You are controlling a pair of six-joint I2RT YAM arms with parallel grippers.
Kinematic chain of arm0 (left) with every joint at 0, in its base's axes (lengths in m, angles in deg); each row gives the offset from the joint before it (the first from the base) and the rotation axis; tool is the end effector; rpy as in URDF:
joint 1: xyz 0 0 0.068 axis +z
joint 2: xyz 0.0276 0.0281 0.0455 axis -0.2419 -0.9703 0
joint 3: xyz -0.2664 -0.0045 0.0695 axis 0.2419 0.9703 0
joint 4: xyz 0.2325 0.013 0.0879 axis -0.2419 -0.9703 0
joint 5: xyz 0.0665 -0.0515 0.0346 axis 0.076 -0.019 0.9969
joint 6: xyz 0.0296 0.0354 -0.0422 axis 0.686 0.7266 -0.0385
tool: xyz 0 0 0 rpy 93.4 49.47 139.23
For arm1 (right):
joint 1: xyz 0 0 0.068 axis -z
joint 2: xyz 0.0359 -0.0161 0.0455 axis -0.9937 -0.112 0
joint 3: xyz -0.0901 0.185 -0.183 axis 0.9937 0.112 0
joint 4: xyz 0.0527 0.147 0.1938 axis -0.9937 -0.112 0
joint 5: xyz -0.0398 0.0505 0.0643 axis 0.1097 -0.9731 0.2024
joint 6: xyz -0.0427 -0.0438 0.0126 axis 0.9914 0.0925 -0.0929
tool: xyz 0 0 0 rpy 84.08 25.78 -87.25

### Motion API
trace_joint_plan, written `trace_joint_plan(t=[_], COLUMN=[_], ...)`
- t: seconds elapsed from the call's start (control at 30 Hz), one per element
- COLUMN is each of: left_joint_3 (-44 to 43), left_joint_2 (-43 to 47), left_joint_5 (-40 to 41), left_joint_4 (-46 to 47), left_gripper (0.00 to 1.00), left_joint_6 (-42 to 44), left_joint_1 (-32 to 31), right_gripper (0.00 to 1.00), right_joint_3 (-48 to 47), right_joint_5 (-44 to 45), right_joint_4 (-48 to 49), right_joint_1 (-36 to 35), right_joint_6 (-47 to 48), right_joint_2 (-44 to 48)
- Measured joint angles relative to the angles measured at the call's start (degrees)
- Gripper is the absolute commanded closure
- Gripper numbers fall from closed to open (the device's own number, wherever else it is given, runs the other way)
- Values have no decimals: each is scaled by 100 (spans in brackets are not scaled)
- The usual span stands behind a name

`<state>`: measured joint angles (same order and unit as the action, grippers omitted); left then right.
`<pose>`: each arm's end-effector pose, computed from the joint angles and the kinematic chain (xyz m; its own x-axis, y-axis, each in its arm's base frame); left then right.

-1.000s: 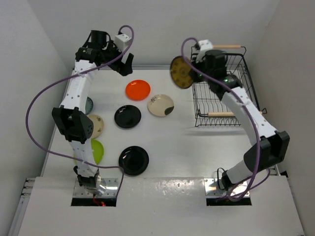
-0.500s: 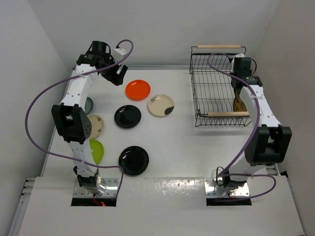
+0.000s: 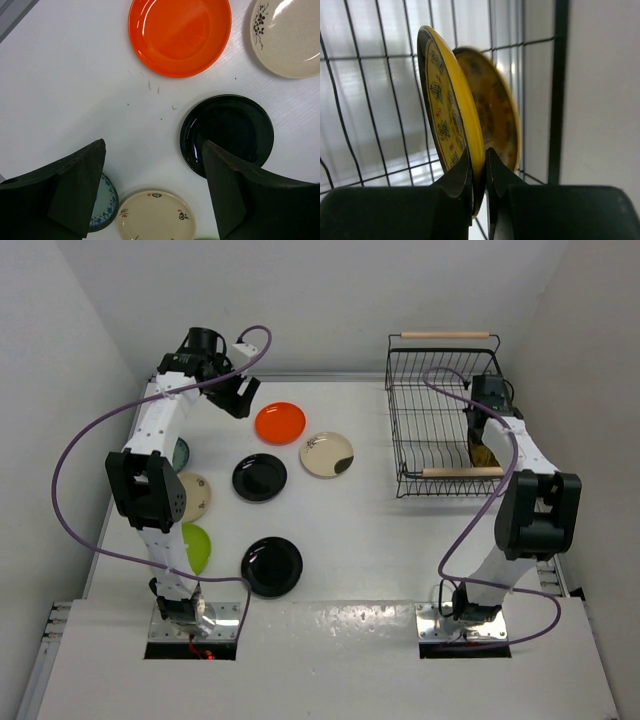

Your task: Load the plates into the dish rack

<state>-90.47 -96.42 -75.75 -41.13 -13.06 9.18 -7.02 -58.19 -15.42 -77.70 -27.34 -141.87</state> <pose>0.4203 -0.0478 0.3319 -0.6189 0.4385 -0.6517 0.5345 0.8431 0.0597 0.3689 -0.0592 0.2524 -0.8027 -0.0783 -0.5912 0.2444 0.8611 -0.4459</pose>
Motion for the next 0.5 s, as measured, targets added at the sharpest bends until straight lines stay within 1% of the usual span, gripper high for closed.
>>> trace_joint_plan(t=[0.13, 0.33, 0.37, 0.47, 0.5], left_joint_3=[9, 35, 35, 35, 35], left_joint_2=[0, 0, 0, 0, 0], left_joint_5=[0, 0, 0, 0, 0], left_joint_4=[-2, -2, -4, -7, -7], left_gripper=[18, 18, 18, 18, 18], left_joint_6=[0, 0, 0, 0, 0], left_joint_1=[0, 0, 0, 0, 0], right_gripper=[100, 100, 88, 71, 61], right_joint_3=[264, 310, 310, 310, 310], right_joint_5=[-79, -87, -90, -133, -138], right_joint_4=[-31, -46, -50, -90, -107], right_joint_1=[0, 26, 28, 33, 33], right_joint_6=[-122, -195, -199, -256, -262], right_joint_2=[-2, -70, -94, -151, -166])
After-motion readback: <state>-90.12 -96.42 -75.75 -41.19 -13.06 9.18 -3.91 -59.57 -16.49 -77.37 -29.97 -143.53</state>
